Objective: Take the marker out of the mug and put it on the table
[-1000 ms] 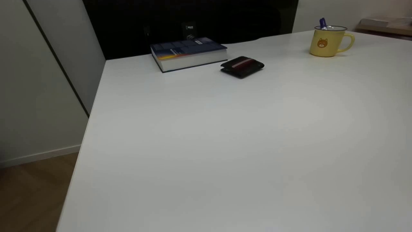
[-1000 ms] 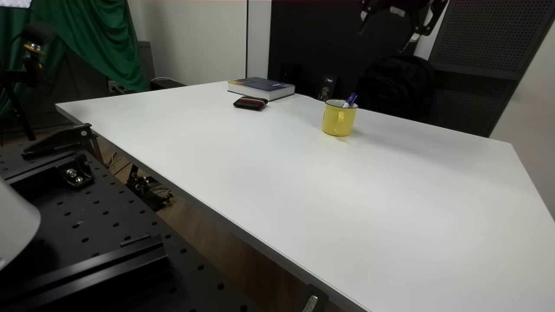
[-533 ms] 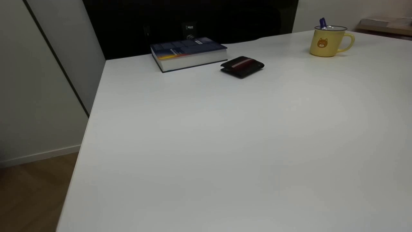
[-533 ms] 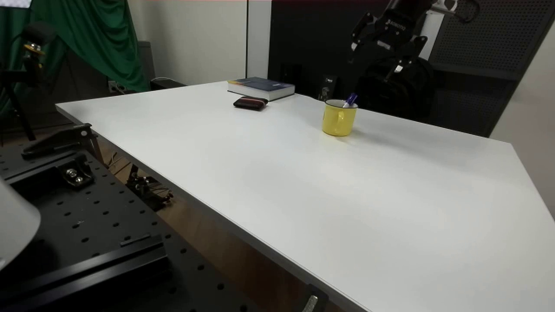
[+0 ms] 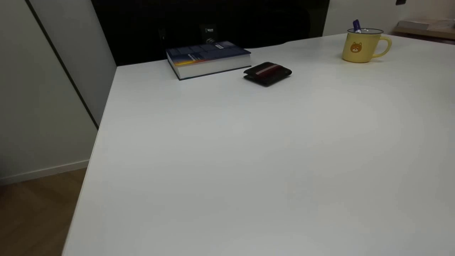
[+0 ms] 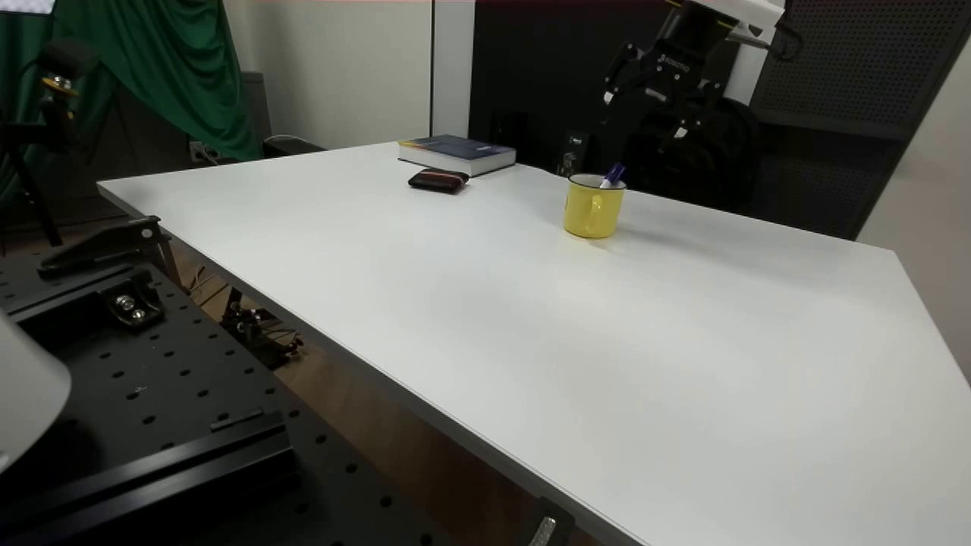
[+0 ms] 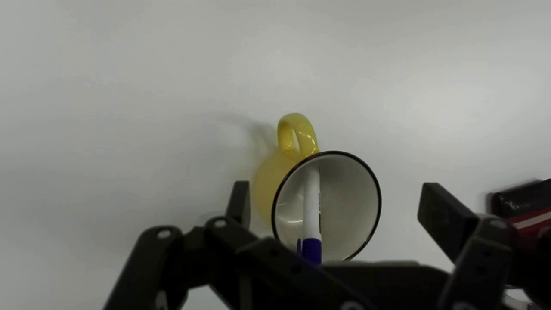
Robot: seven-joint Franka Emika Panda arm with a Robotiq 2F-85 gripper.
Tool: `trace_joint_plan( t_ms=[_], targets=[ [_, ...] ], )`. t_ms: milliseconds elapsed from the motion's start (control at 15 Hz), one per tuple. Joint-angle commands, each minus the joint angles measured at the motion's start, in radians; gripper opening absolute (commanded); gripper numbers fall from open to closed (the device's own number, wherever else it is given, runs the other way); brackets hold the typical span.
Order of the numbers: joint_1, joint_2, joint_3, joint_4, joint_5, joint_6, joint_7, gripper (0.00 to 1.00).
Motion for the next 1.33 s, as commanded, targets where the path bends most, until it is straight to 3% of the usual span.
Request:
trace_joint_plan(
  t_ms=[0,67,133,667,933,1267],
  targets=[
    [0.000,0.120,0.022,0.164,-0.029,-0.014,0.004,1.00],
    [0.005,0.137,0.021,0.183,-0.033,-0.017,0.017,1.00],
    [0.000,0.040,0.023,0.047,-0.028,0.005,0.006,1.00],
    [0.006,0.072,0.024,0.085,-0.036,0.006,0.006,1.00],
    [0.018,0.063,0.005,0.049,-0.025,0.100,-0.005,1.00],
    [0.012,0.078,0.036,0.018,-0.038,0.213,0.000,1.00]
  ],
)
